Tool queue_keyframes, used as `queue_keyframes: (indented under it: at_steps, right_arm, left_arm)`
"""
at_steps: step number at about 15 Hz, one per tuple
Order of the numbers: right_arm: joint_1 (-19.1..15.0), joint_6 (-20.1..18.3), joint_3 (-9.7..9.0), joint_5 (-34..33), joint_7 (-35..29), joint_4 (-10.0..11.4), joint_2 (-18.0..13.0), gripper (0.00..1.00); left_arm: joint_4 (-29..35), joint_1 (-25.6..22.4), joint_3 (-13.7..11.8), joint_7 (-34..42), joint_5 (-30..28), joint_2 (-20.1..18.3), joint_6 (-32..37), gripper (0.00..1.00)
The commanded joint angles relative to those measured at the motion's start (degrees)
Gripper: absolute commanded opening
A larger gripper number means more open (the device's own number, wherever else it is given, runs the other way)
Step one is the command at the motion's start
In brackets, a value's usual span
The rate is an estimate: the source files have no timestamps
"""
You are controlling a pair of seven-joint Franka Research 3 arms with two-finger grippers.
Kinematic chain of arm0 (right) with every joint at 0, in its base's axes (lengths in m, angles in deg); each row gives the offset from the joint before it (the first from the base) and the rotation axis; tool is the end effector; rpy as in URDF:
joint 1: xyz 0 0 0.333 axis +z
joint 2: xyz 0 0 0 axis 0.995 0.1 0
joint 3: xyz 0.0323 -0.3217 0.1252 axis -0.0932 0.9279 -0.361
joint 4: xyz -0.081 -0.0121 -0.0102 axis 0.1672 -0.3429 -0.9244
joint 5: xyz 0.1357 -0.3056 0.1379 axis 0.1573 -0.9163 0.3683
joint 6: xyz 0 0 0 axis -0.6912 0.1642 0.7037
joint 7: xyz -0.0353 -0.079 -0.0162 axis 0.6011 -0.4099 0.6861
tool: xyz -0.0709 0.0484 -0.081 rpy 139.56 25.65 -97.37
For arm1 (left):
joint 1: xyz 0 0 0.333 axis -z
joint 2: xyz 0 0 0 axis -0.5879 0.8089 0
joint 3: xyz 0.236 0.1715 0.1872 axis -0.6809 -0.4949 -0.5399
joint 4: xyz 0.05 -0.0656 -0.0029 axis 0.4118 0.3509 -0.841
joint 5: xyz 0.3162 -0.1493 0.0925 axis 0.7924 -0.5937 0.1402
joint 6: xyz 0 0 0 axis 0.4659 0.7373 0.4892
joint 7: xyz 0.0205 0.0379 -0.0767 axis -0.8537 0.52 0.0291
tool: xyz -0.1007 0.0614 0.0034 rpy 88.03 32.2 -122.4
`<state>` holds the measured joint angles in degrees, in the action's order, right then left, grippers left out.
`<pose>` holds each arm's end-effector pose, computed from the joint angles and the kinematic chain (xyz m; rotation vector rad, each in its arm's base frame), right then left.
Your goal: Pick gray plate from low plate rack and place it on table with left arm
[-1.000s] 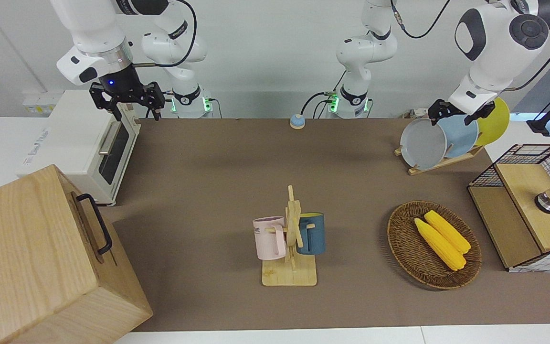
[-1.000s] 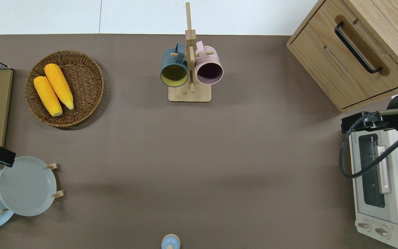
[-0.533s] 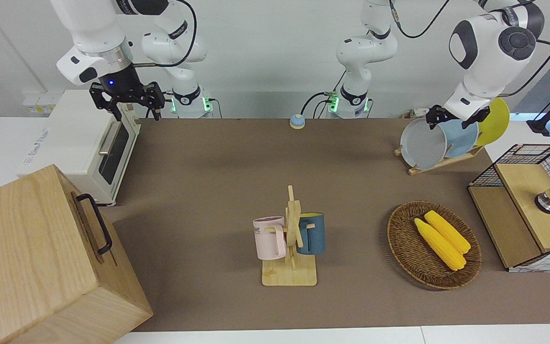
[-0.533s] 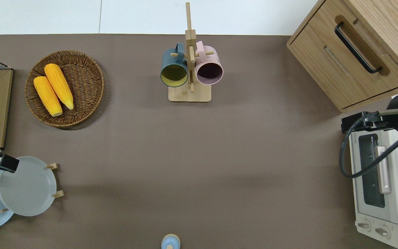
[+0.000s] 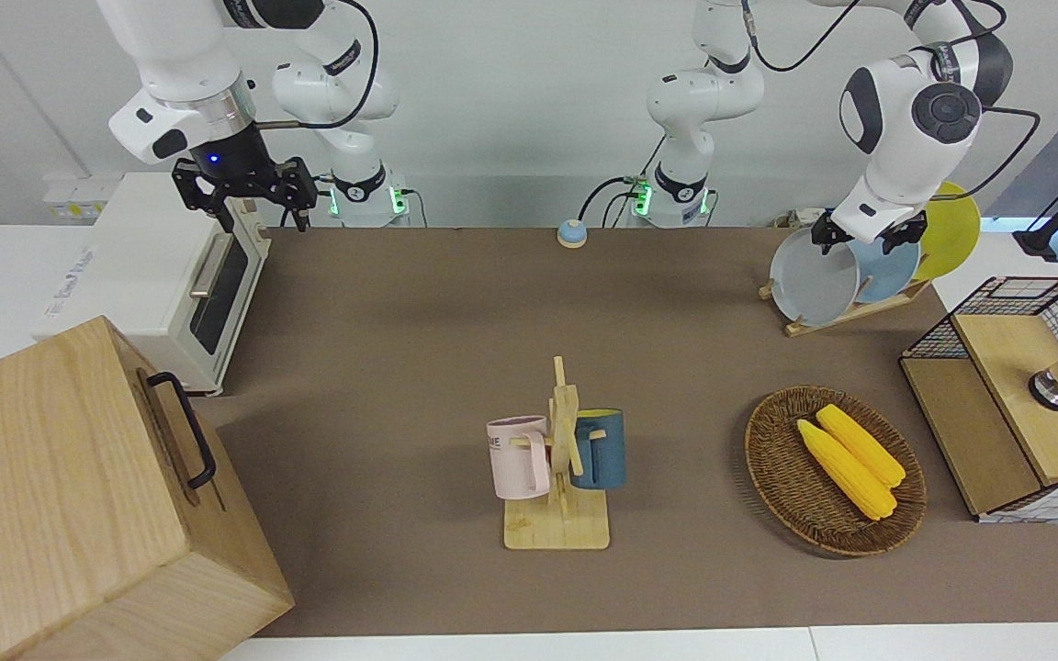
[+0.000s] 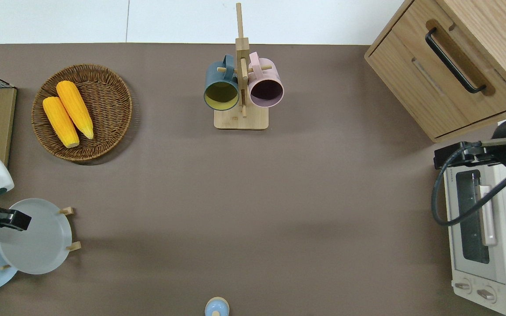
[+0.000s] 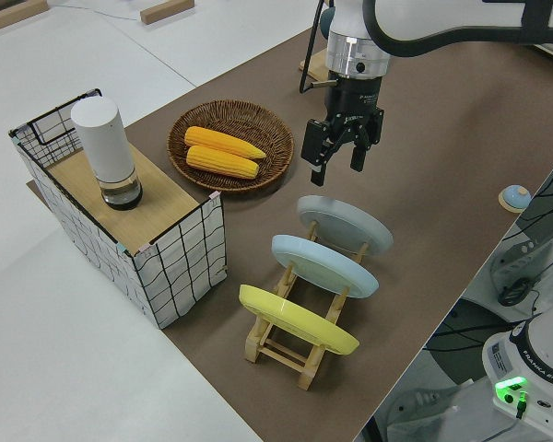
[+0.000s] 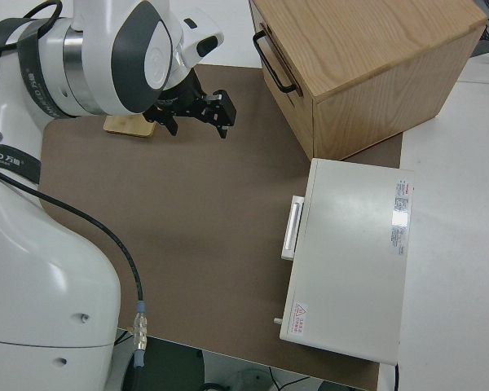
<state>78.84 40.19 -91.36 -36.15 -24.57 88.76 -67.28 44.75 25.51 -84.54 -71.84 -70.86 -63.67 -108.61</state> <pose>0.5201 0.0274 0.6591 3.1170 0.0176 -0.0700 0.4579 0.0898 0.5164 -2.8559 0.2943 0.3853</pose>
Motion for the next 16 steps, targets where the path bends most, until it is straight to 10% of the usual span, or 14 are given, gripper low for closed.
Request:
queue_keyframes:
  at_steps: [1, 16]
  right_arm:
    - [0.4, -0.1, 0.34, 0.2, -0.2, -0.4, 0.0, 0.983]
    - [0.4, -0.1, 0.34, 0.2, -0.2, -0.4, 0.0, 0.983]
  left_arm:
    - [6.1, -2.2, -0.2, 2.0, 1.1, -2.5, -6.1, 1.0]
    - [12.3, -4.2, -2.1, 3.9, 1.1, -3.1, -13.2, 0.93]
